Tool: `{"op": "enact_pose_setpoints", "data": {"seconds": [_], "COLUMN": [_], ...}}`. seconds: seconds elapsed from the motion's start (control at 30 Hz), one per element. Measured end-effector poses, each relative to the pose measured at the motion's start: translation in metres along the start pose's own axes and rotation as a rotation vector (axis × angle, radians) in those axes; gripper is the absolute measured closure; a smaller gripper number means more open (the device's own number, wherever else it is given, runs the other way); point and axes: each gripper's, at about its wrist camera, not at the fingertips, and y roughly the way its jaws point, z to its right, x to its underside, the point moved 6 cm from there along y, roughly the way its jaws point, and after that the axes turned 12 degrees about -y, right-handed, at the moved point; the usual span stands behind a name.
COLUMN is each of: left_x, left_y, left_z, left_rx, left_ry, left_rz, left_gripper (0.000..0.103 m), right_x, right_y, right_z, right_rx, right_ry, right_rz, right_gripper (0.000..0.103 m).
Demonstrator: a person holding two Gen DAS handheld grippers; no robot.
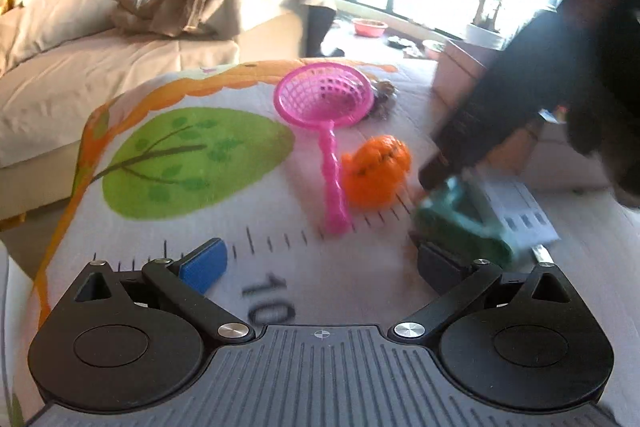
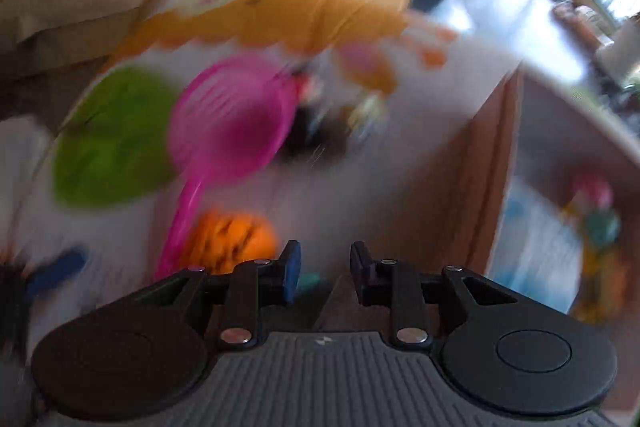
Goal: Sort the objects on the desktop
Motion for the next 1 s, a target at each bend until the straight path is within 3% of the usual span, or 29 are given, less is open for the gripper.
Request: {"op": "enact_pose_setpoints", "data": {"seconds": [0.1,0.17,0.27,0.3,0.33,0.4,0.53,0.6,0.7,0.8,1.0], "left_x": [0.008,0.012,0.012,0.012,0.01,0.009,0.018,0.026,0.038,0.043,0.044], "left_y": [-0.01,-0.016,-0.027,-0.031,-0.036,-0.047,-0.06,-0.059,-0.047,-0.037,-0.027], "left_z": [-0.002,-0.004,-0.005,-0.005,-0.002,0.009,0.042,0.06,0.082,0.097,0.125], "left_rx": [-0.011,-0.03,-0.024,-0.016,-0.003,0.033,0.146,0.191,0.185,0.198,0.311], "left_ry": [0.026,0.024,-0.009,-0.019,-0.022,-0.001,0.071,0.095,0.102,0.103,0.158], "left_rz": [-0.007,-0.012,-0.021,-0.021,-0.017,-0.006,-0.039,-0.072,-0.125,-0.158,-0.143], "left_gripper": [0.0,0.0,0.0,0.0,0.0,0.0,0.0,0.0,0.0,0.0,0.0], "right_x": [0.038,0.066,0.104,0.113,0.123,0.141,0.165,0.178,0.192,0.209,0.227], "right_y": [-0.019,-0.036,-0.058,-0.061,-0.063,-0.067,-0.074,-0.08,-0.083,-0.085,-0.083], "right_z": [-0.017,-0.022,-0.019,-0.015,-0.011,0.0,0.031,0.046,0.06,0.061,0.065], "right_rx": [-0.044,-0.019,0.042,0.039,0.045,0.068,0.192,0.17,0.13,0.128,0.129], "right_ry": [-0.023,-0.061,-0.107,-0.095,-0.084,-0.07,-0.024,0.05,0.143,0.179,0.226], "right_rz": [0.03,0.1,0.199,0.207,0.218,0.233,0.275,0.297,0.332,0.361,0.408], "right_gripper": [0.079,0.079,0.06,0.048,0.045,0.045,0.045,0.044,0.043,0.034,0.025]}}
